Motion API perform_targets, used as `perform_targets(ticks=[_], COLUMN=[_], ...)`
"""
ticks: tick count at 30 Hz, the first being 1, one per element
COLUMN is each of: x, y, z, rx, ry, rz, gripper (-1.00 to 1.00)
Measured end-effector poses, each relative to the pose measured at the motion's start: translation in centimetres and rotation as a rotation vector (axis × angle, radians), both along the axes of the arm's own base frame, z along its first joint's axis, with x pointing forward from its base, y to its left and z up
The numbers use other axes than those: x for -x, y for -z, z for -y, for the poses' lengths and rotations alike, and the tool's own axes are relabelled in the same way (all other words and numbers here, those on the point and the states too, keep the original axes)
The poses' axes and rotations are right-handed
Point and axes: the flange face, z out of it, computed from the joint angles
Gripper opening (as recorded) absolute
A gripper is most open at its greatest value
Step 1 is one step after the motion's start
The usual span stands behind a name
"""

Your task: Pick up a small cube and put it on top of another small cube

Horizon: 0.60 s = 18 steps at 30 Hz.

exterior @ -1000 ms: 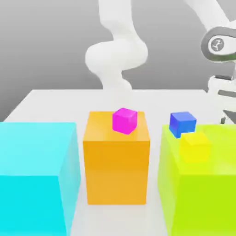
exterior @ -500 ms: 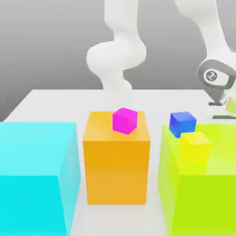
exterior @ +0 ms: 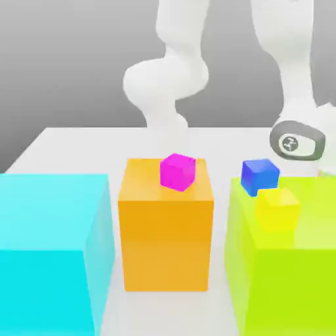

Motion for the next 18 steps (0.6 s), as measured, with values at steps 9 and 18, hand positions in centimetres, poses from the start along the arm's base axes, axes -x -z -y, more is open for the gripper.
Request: perform_targets(ticks=[9, 18], x=[-0.1, 1.0], y=[-2.2, -8.4], z=[-0.2, -0.7], rx=[0.0, -0.021], ry=[-0.002, 0.063], rz=[0.004, -0.129], gripper=[-1.0, -1.0])
